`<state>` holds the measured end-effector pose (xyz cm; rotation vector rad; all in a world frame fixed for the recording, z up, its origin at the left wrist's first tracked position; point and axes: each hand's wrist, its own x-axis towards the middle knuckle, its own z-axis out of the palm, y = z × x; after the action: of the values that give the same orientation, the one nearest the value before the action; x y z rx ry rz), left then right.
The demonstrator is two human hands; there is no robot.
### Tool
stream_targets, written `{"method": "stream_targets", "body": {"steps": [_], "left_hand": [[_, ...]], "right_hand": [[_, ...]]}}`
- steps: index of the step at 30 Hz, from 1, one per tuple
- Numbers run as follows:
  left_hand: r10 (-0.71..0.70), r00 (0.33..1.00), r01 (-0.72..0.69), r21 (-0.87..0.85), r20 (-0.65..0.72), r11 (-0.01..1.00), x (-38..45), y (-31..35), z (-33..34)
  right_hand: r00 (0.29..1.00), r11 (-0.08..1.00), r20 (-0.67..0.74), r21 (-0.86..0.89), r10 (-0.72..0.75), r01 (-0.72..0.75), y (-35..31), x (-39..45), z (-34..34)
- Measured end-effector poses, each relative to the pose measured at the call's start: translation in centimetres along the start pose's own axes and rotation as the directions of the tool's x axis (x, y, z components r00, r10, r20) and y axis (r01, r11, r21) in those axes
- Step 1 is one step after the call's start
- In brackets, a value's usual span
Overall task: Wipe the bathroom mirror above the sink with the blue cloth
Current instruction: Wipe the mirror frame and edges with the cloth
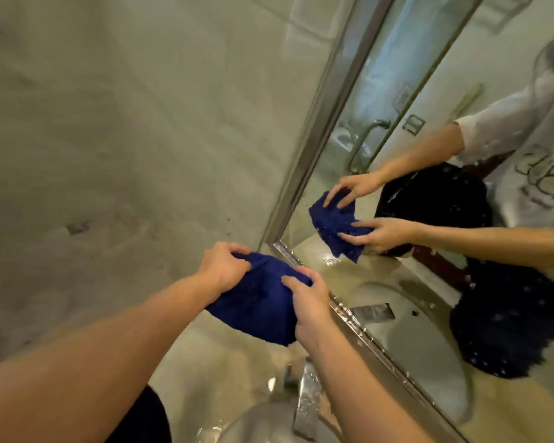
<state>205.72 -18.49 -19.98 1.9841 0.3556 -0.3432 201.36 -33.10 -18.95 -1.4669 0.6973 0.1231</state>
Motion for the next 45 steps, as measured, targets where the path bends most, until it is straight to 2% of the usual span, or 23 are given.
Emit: {"method": "stream_targets", "body": {"steps": [4, 8, 10, 13, 17, 22, 27, 30, 35, 38, 41, 43, 45], "left_hand": [[-0.015, 0.999, 0.016, -0.037, 0.031, 0.999, 5.0, -1.5, 0.2], [-0.010, 0.995, 0.016, -0.064, 0.101, 0.998, 7.8, -1.2, 2.5], [-0.002, 0.986, 0.029, -0.159, 0.167, 0.987, 8.4, -0.6, 3.9], [-0.076, 0.973, 0.150, -0.346, 0.218, 0.926, 9.4, -0.3, 5.8], [-0.125, 0.960, 0.233, -0.473, 0.250, 0.850, 8.9, 0.0, 6.2], [-0.084, 0.971, 0.181, -0.456, 0.225, 0.871, 10.0, -0.5, 6.4], [-0.033, 0.988, 0.073, -0.276, 0.148, 0.958, 12.7, -2.6, 7.7], [0.029, 0.987, -0.006, -0.146, 0.158, 0.989, 10.5, -0.5, 6.0], [0.074, 0.987, -0.067, -0.054, 0.146, 0.996, 7.3, 2.0, 4.2], [0.129, 0.981, -0.114, -0.106, 0.145, 0.988, 7.5, 2.0, 4.1], [0.124, 0.978, -0.102, -0.130, 0.170, 0.986, 8.0, 2.0, 4.8], [0.132, 0.976, -0.116, -0.098, 0.174, 0.988, 7.9, 1.9, 5.5], [0.136, 0.972, -0.118, -0.101, 0.192, 0.988, 7.7, 1.7, 6.3]], "right_hand": [[0.991, 0.996, -0.119, -0.067, -0.064, 0.057, 1.8, 3.7, 3.1], [0.959, 0.974, -0.211, -0.161, -0.190, 0.158, 2.3, 6.6, 5.0], [0.930, 0.964, -0.269, -0.161, -0.249, 0.212, 2.1, 7.4, 5.7], [0.899, 0.954, -0.328, -0.176, -0.290, 0.244, 1.5, 8.2, 6.7], [0.910, 0.940, -0.293, -0.261, -0.292, 0.218, 1.0, 8.0, 7.9], [0.907, 0.884, -0.240, -0.406, -0.347, 0.231, 0.8, 8.9, 8.2], [0.897, 0.872, -0.235, -0.418, -0.374, 0.254, 1.7, 9.9, 8.0], [0.898, 0.879, -0.225, -0.391, -0.378, 0.272, 1.9, 9.5, 8.0], [0.938, 0.945, -0.240, -0.274, -0.250, 0.182, 0.2, 8.9, 7.8], [0.931, 0.933, -0.230, -0.291, -0.284, 0.212, 0.5, 8.8, 7.8], [0.934, 0.928, -0.184, -0.278, -0.306, 0.249, 1.4, 8.4, 8.1], [0.905, 0.909, -0.239, -0.316, -0.352, 0.271, 1.8, 8.6, 8.2], [0.905, 0.931, -0.270, -0.254, -0.328, 0.262, 1.7, 8.7, 8.0]]}}
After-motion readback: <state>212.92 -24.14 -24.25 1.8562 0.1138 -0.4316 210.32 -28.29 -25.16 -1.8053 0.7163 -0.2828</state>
